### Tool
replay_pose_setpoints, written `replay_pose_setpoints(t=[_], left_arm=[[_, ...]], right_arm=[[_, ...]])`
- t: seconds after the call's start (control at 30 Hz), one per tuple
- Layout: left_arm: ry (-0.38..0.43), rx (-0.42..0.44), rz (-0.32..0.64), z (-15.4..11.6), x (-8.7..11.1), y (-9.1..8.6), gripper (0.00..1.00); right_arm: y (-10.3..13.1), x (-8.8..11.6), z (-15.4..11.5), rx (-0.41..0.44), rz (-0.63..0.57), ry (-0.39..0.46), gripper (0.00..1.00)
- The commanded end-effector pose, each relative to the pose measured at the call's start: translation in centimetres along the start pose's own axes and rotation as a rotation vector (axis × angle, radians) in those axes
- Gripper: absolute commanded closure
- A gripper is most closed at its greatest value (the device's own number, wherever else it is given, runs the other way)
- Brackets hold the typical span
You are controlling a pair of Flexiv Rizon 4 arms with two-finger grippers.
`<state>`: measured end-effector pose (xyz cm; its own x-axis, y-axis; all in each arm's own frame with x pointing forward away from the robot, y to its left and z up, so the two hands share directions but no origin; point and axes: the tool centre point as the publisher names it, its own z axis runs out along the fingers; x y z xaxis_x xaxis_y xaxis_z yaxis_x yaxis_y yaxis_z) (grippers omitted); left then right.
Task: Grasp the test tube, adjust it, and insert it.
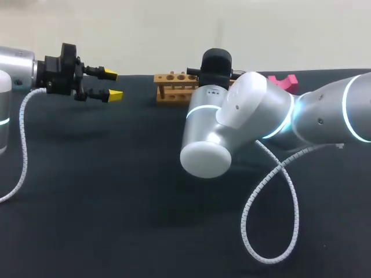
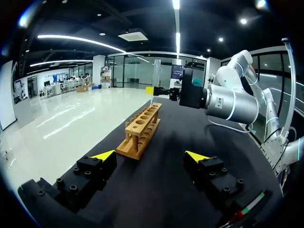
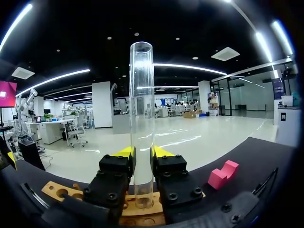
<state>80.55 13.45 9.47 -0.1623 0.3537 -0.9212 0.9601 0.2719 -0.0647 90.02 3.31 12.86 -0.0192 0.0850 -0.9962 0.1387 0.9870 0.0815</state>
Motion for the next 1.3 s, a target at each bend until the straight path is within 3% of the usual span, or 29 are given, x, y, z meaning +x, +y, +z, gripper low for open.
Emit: replay_pose_setpoints(t=[0.03, 0.5, 0.53, 0.57, 0.73, 1.07, 1.3], left_arm=[[-0.004, -0.005, 0.003, -0.1, 0.1, -0.2, 0.0], [-0.004, -0.005, 0.003, -0.1, 0.1, -0.2, 0.0], [-0.004, -0.005, 0.003, -0.1, 0.1, -0.2, 0.0], [-0.004, -0.005, 0.003, -0.1, 0.1, -0.2, 0.0], [-0.004, -0.005, 0.003, -0.1, 0.1, -0.2, 0.0], [-0.004, -0.005, 0.003, -0.1, 0.1, -0.2, 0.0], [-0.004, -0.005, 0.003, -0.1, 0.1, -0.2, 0.0]], right_arm=[[0.1, 0.5, 0.3, -0.002, 0.004, 0.003, 1.0], [-0.2, 1.8, 0.0, 0.008, 0.012, 0.033, 1.0], [-0.2, 1.9, 0.0, 0.008, 0.012, 0.035, 0.98], [-0.2, 2.0, 0.0, 0.009, 0.012, 0.037, 0.89], [-0.1, 2.3, -0.1, 0.01, 0.012, 0.044, 0.93], [0.0, 2.5, -0.3, 0.009, 0.014, 0.058, 0.59], [0.2, 2.3, -0.2, 0.006, 0.015, 0.055, 0.56]])
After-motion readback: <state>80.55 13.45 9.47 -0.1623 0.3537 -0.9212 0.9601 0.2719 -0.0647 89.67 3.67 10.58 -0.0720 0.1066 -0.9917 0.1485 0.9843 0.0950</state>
